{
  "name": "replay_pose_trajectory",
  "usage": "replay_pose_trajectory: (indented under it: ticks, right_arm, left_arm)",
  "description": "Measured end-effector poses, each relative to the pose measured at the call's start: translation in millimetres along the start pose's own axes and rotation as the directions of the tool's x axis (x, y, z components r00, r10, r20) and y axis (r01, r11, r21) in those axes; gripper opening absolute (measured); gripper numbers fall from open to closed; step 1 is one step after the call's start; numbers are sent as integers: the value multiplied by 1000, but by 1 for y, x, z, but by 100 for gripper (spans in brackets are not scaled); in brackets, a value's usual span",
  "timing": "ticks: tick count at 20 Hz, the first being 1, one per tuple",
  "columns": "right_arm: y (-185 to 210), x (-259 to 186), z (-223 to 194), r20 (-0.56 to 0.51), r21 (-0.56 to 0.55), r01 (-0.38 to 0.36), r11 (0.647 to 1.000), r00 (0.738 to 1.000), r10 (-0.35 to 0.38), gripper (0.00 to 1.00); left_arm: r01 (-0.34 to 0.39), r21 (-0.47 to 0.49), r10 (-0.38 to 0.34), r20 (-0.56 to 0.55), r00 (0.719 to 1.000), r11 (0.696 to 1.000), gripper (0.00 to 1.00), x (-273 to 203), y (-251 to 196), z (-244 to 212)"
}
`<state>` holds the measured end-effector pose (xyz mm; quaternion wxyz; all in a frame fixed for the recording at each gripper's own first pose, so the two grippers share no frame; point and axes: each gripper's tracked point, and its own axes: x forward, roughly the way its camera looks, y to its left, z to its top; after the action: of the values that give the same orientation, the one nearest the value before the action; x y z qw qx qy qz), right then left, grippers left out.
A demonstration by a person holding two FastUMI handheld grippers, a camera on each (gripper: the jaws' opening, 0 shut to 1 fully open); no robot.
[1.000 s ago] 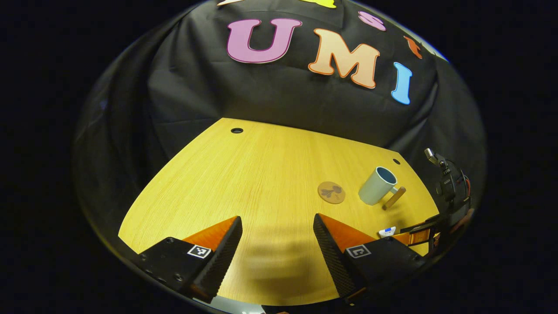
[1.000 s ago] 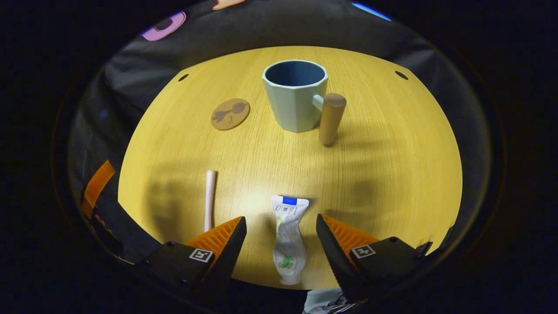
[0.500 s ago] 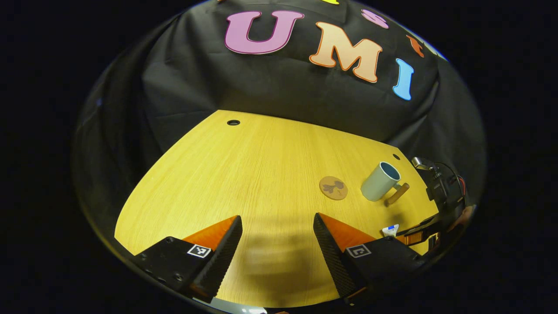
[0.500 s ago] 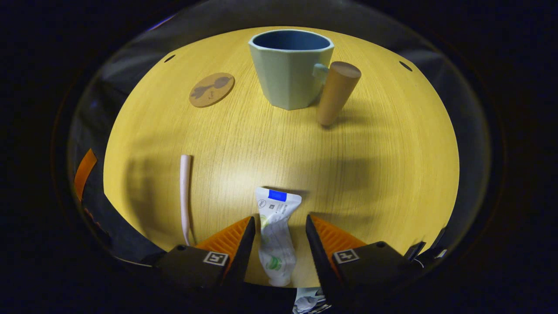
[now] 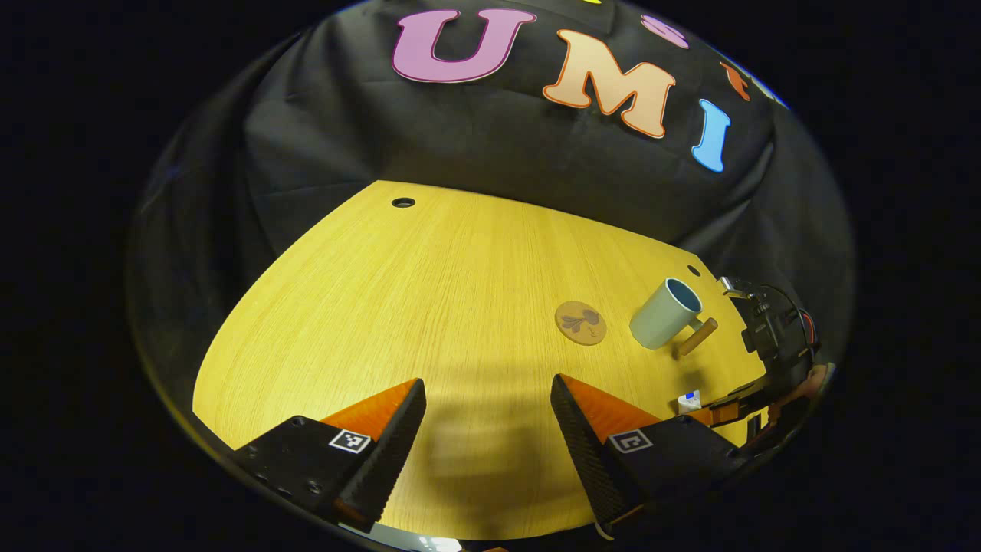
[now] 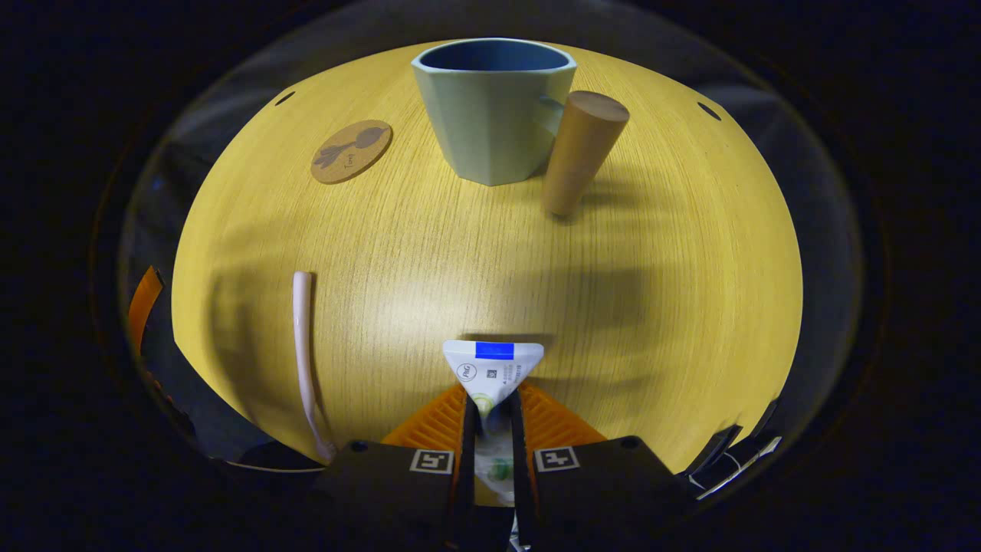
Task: Put the toothbrush and toothpaste on the desktop into the cup, then pick up the cup and place it on the coaster on the desktop.
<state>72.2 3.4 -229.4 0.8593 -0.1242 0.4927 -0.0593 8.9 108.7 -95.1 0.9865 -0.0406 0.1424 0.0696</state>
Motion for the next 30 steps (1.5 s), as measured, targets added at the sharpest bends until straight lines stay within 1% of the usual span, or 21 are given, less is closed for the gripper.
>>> replay_pose_trajectory:
  ticks: [1,2,3,4,5,6,7,9,10,13,16,18,20,21,22,23,24,27,29,30]
  right_arm:
    - [0,-1,0,5,-14,-4,1000,1000,5,24]
    - [0,-2,2,11,-26,-9,1000,1000,9,18]
    - [0,-1,0,11,-40,-14,999,1000,15,20]
    - [0,0,1,20,-53,-20,998,1000,21,17]
    - [0,-1,0,26,-69,-29,997,999,31,17]
    - [0,-2,1,39,-101,-39,994,998,43,14]
    - [0,-2,0,47,-112,-43,993,998,48,14]
    - [-1,-5,0,70,-101,-47,994,996,54,14]
    - [0,-5,0,82,-102,-55,993,995,63,10]
    - [-2,-5,-1,103,-58,-104,993,989,109,9]
    - [-4,-7,-4,111,27,-179,983,978,175,10]
    - [-3,-9,-2,138,82,-231,970,966,218,9]
    - [-7,-14,0,180,106,-268,958,952,246,9]
    - [-9,-17,0,199,111,-276,955,947,251,9]
    - [-10,-20,2,226,108,-290,951,939,260,9]
    - [-11,-22,2,241,103,-303,947,932,272,10]
    - [-11,-23,2,246,99,-310,946,928,279,9]
    - [-8,-18,1,256,93,-320,943,923,288,9]
    - [-10,-18,3,266,92,-329,940,918,295,9]
    - [-12,-18,4,270,94,-328,940,917,293,9]
  left_arm:
    - [5,-1,-5,-7,1000,1000,96,1,-3,-1]
    - [9,-2,-9,-13,1000,1000,96,2,-5,-2]
    - [15,-2,-15,-19,1000,1000,96,3,-7,-3]
    - [22,-1,-22,-28,999,1000,96,5,-12,-4]
    - [24,3,-24,-40,999,1000,96,7,-15,-6]
    - [27,7,-27,-55,998,1000,95,9,-19,-8]
    - [35,12,-34,-69,997,999,95,11,-24,-10]
    - [51,20,-49,-104,993,998,95,15,-37,-14]
    - [58,26,-54,-126,990,998,95,17,-44,-18]
    - [80,59,-66,-209,976,995,95,22,-60,-32]
    - [104,97,-70,-305,950,990,95,30,-79,-49]
    - [97,116,-49,-363,931,988,94,38,-85,-60]
    - [91,122,-32,-420,907,988,95,45,-91,-70]
    - [80,120,-18,-450,893,990,95,48,-95,-75]
    - [78,112,-15,-481,877,991,97,51,-102,-78]
    - [94,104,-27,-519,855,990,97,53,-109,-84]
    - [98,103,-27,-541,841,990,95,58,-114,-88]
    - [77,131,17,-599,801,988,94,65,-110,-95]
    - [54,144,47,-620,783,988,90,74,-112,-97]
    - [42,149,62,-629,775,988,83,76,-111,-99]
